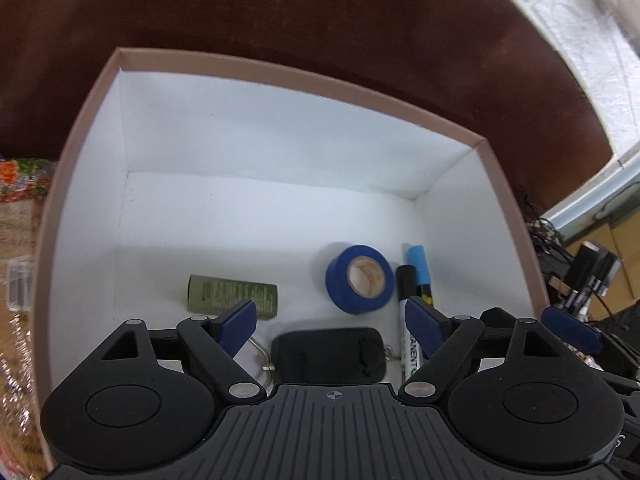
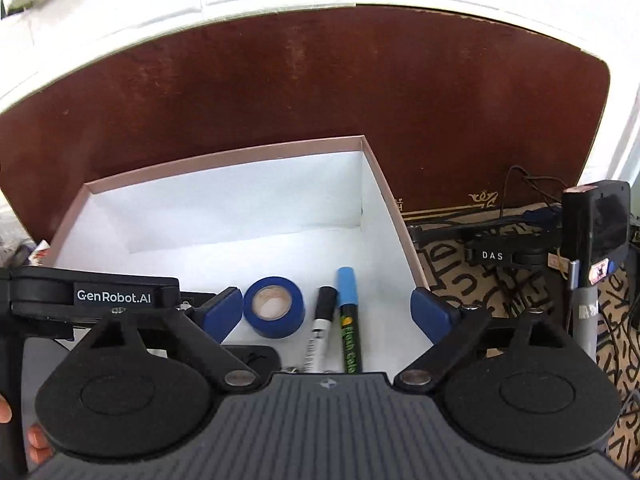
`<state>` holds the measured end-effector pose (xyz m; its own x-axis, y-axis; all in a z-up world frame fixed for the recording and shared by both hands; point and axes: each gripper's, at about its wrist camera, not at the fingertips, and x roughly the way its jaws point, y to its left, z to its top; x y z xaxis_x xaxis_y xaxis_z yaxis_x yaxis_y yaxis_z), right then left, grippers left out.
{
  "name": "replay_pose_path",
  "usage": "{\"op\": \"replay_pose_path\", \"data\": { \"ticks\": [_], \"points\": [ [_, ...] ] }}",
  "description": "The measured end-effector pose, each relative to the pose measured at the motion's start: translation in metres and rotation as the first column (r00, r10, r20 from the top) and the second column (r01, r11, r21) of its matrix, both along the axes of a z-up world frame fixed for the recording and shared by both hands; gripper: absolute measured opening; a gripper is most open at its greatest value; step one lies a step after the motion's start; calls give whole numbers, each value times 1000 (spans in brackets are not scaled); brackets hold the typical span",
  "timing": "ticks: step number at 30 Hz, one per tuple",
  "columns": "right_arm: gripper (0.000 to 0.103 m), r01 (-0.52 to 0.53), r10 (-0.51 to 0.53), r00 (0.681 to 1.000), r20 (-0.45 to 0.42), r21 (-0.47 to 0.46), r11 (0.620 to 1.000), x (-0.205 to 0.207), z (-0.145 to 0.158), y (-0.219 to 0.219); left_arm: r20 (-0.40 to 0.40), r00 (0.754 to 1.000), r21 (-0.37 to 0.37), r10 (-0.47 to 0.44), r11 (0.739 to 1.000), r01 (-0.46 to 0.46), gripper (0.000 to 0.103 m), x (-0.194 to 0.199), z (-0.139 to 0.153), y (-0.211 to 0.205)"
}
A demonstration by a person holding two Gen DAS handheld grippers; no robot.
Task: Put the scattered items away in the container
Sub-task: 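Open both grippers to drop the markers into the box, then move both grippers back toward the pile of items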
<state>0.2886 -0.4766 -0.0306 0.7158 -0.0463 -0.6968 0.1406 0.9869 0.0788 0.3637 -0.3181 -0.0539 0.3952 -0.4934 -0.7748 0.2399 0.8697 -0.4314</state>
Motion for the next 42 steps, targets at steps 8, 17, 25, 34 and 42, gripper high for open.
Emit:
{"op": "replay_pose_path", "data": {
  "ticks": [8, 17, 25, 34, 42],
  "points": [
    [97, -6, 4, 1000, 30, 59, 998, -37, 26, 4, 73, 997, -14, -16, 1000, 17, 90, -48, 38, 21],
    [98, -44, 23, 995, 94, 231, 972, -119, 32, 38, 311, 950, 103, 13, 994, -47, 93, -156, 71, 77],
    [98, -143, 101, 978, 182, 237, 961, -191, 25, 102, 385, 919, 86, 80, 989, -122, 94, -233, 70, 151],
    [98, -182, 135, 972, 194, 248, 952, -234, 6, 174, 374, 910, 83, 177, 971, -223, 99, -280, 36, 233],
    [100, -284, 262, 959, 110, 310, 907, -245, -37, 237, 230, 930, 123, 286, 939, -320, 101, -308, -40, 310]
  ]
}}
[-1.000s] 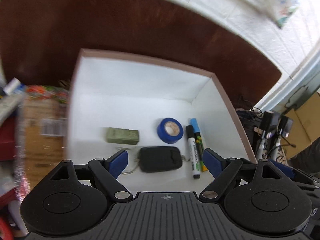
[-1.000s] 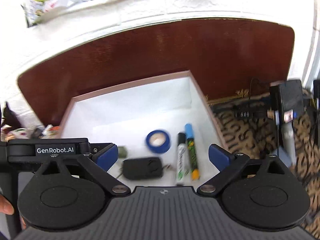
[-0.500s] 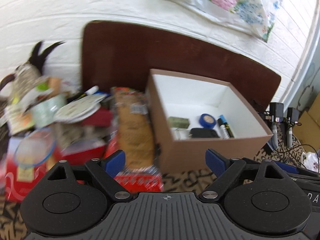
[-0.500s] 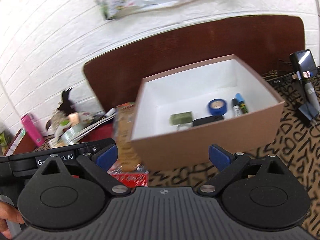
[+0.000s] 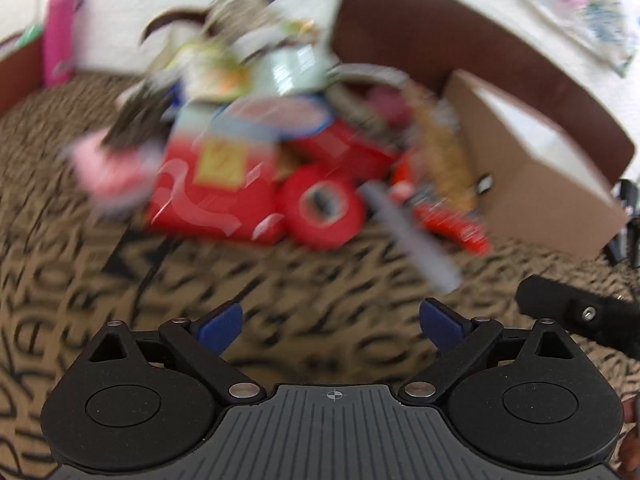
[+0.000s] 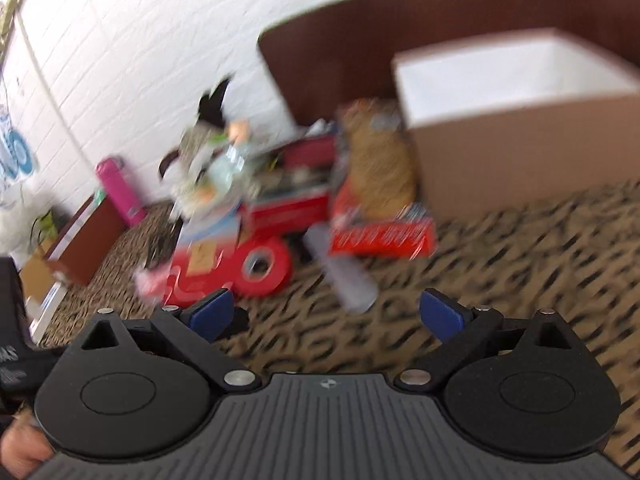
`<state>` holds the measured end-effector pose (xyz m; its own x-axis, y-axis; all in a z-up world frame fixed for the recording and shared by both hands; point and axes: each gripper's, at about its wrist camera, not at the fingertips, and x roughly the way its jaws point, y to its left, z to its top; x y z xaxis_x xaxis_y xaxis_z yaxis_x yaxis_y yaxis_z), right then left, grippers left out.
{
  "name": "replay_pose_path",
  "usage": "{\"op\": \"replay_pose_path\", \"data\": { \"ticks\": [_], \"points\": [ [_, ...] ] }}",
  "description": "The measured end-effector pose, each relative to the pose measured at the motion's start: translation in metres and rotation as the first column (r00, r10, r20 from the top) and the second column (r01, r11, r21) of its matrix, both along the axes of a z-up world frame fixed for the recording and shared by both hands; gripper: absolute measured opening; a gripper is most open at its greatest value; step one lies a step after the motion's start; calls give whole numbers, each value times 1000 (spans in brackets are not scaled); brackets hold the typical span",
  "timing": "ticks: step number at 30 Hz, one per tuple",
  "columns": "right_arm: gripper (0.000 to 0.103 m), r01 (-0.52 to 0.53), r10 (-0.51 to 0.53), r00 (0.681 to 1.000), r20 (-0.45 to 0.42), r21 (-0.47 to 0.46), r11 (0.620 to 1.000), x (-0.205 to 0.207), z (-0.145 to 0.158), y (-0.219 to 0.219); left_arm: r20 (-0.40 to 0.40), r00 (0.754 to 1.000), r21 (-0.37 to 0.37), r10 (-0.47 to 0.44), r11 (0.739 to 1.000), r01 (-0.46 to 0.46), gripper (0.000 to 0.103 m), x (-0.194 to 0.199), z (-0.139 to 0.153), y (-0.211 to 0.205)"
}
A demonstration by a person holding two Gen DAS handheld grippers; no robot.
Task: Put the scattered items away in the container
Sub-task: 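Move both grippers back toward the pile of items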
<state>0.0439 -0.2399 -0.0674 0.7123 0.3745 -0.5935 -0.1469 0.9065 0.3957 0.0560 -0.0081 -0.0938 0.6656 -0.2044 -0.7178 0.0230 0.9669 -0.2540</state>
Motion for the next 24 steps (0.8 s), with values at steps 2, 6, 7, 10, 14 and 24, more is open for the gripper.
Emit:
{"op": "replay_pose_path", "data": {
  "ticks": [2, 6, 7, 10, 14, 24],
  "points": [
    [100, -21, 20, 1000, -18, -23, 1000, 0, -11, 15, -15, 999, 6, 32, 999, -32, 101, -2, -11, 16],
    [99, -44, 42, 999, -19, -93, 995, 2, -28, 35, -1, 998, -8, 68, 998, -68, 100, 1, -17, 41],
    [99, -47, 45, 999, -22, -103, 994, 4, -31, 39, 6, 997, -13, 72, 997, -72, 100, 2, -16, 45],
    [99, -57, 53, 998, -34, -122, 991, 10, -43, 46, 15, 996, -31, 87, 996, -87, 98, 8, -15, 55],
    [96, -65, 62, 998, -24, -138, 988, 19, -48, 53, 27, 992, -47, 123, 991, -122, 95, 20, -15, 68],
    [71, -128, 134, 991, 17, -198, 972, 49, -55, 78, 56, 985, -28, 166, 986, -164, 90, 41, -18, 77]
  ]
}}
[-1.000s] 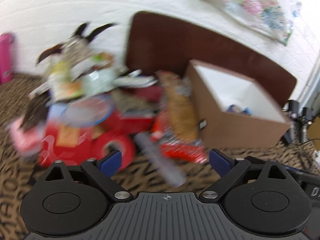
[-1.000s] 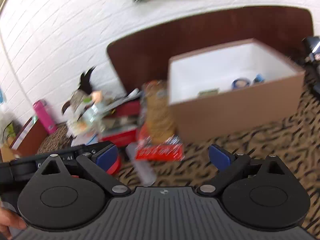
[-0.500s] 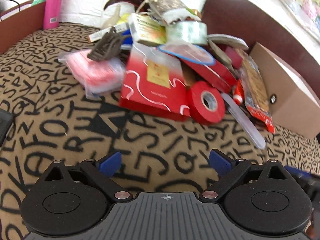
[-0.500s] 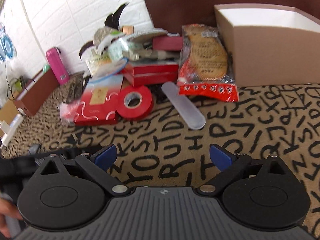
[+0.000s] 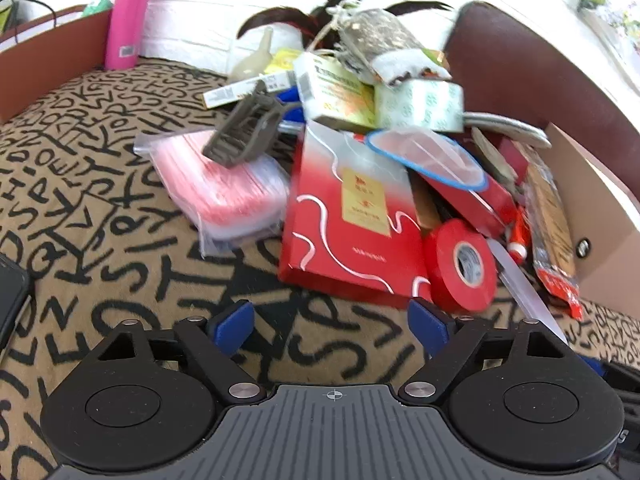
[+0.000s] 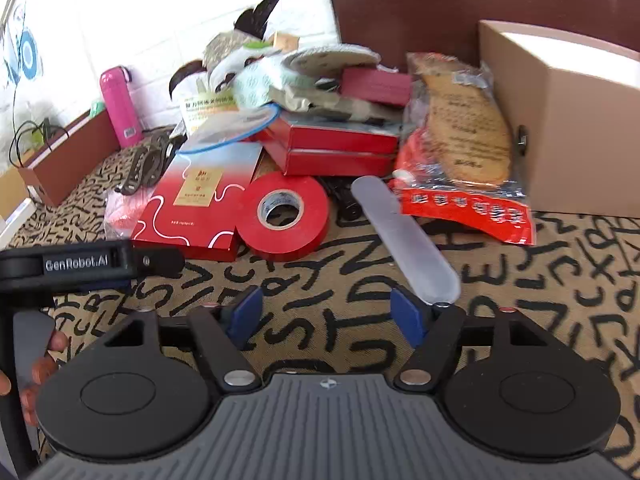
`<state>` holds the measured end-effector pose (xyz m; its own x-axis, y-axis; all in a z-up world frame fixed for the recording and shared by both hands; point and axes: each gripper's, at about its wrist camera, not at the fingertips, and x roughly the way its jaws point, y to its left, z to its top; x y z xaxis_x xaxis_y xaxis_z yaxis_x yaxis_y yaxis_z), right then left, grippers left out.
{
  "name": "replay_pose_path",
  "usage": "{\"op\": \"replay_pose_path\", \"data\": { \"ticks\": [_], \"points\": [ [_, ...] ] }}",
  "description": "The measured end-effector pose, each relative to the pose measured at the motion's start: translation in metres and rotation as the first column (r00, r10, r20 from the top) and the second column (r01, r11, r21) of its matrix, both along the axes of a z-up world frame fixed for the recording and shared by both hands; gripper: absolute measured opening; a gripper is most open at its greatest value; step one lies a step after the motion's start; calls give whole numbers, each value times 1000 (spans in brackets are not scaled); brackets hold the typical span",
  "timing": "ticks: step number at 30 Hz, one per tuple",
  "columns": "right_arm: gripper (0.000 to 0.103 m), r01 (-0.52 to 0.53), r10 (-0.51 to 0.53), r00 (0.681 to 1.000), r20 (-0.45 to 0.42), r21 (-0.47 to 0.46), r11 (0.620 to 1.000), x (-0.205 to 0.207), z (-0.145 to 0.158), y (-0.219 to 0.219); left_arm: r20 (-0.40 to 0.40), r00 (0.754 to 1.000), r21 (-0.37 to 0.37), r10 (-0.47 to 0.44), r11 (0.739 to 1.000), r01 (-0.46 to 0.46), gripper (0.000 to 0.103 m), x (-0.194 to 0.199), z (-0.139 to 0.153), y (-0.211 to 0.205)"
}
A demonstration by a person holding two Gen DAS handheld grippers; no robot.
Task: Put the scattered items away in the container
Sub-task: 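Grasp the red-and-white gift box with the left gripper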
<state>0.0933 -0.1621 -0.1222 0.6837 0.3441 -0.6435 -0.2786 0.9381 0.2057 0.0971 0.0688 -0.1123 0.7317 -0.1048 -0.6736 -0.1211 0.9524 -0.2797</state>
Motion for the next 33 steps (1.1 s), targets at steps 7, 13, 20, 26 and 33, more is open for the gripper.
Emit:
{"op": "replay_pose_path", "data": {
  "ticks": [7, 13, 20, 26, 33],
  "points": [
    [62, -131, 131, 991, 4, -16, 991, 11, -5, 27, -3, 1000, -51, 29, 998, -29, 82, 14, 0, 24],
    [52, -223, 224, 974, 21, -67, 973, 21, -12, 59, -9, 1000, -102, -22, 995, 21, 71, 24, 3, 34],
    [45, -272, 276, 960, 41, -68, 960, 32, -13, 77, 1, 997, -126, -76, 989, 76, 71, 37, -2, 34],
    [42, -289, 295, 953, 73, -78, 954, 37, -15, 88, -1, 994, -139, -106, 985, 104, 55, 41, -3, 33],
    [33, -321, 325, 944, 50, -78, 944, 10, -4, 76, -22, 990, -160, -137, 978, 131, 55, 2, 4, 31]
  ]
}}
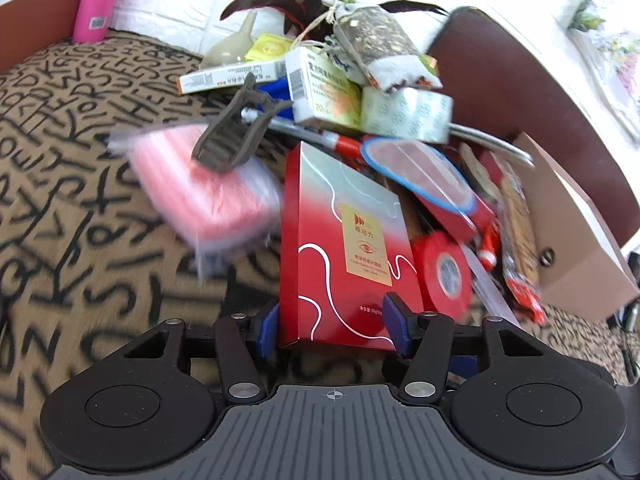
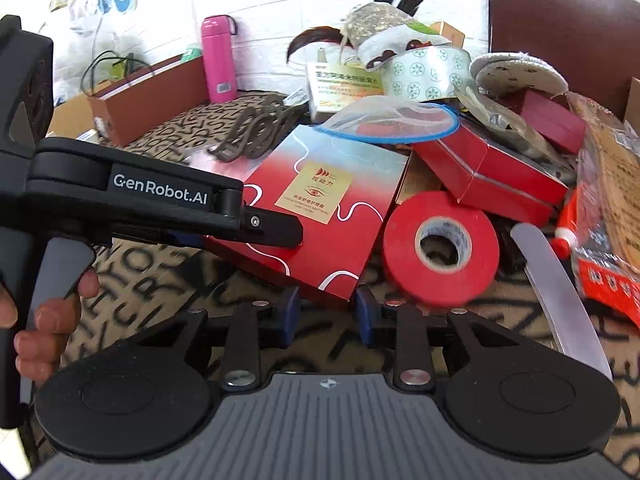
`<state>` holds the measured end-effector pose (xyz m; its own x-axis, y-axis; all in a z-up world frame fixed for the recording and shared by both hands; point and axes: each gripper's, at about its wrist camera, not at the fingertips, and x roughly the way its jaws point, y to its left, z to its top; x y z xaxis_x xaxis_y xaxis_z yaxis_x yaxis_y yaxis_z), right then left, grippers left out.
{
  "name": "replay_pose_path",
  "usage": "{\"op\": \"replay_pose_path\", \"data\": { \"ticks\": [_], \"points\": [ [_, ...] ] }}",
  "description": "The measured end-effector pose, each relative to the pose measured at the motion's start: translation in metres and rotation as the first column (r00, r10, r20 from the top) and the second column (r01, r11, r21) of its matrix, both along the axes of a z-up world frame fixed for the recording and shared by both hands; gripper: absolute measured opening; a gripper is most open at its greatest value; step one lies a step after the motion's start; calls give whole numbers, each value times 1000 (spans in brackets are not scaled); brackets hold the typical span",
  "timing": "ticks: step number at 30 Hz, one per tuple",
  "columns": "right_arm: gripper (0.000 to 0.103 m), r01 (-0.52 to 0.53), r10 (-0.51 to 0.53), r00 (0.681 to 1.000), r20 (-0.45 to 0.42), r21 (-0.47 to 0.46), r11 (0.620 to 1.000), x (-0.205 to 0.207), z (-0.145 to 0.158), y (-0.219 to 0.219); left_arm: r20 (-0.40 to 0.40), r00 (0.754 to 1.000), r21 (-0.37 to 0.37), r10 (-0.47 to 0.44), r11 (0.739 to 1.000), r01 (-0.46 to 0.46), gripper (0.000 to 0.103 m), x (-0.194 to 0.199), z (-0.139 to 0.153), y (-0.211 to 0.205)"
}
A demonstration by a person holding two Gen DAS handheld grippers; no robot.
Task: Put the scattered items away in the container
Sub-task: 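Grasp the red-and-white gift box with the left gripper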
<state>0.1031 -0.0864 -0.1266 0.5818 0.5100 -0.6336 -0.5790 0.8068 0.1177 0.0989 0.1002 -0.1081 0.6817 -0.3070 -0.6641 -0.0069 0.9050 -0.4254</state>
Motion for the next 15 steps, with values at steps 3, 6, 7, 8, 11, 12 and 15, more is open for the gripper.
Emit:
{"op": "replay_pose_path", "data": {
  "ticks": [3, 6, 7, 8, 11, 12, 15],
  "points": [
    [33, -48, 48, 999, -4, -3, 999, -27, 6, -11, -21, 999, -14, -27, 1000, 27, 55, -28, 0, -2],
    [33, -84, 84, 996, -9, -19, 996, -61, 10, -26, -55, 996, -26, -76, 997, 75, 52, -55, -4, -12],
    [33, -92, 91, 996, -6, -27, 995, -73, 11, -30, -58, 992, -42, -109, 993, 106, 51, -63, -5, -17],
    [30, -107, 107, 994, -7, -24, 994, -83, 12, -35, -67, 988, -65, -140, 989, 135, 50, -70, -6, -24],
    [28, -165, 166, 986, -25, 17, 986, -117, 17, -46, -65, 970, -71, -233, 971, 228, 53, -84, -5, -48],
    [28, -175, 175, 985, -10, -5, 985, -126, 18, -47, -60, 967, -52, -249, 968, 246, 61, -86, -4, -55],
    [29, -163, 171, 983, 63, -112, 980, -146, 18, -47, -49, 971, -22, -234, 972, 233, 67, -89, -1, -58]
  ]
}}
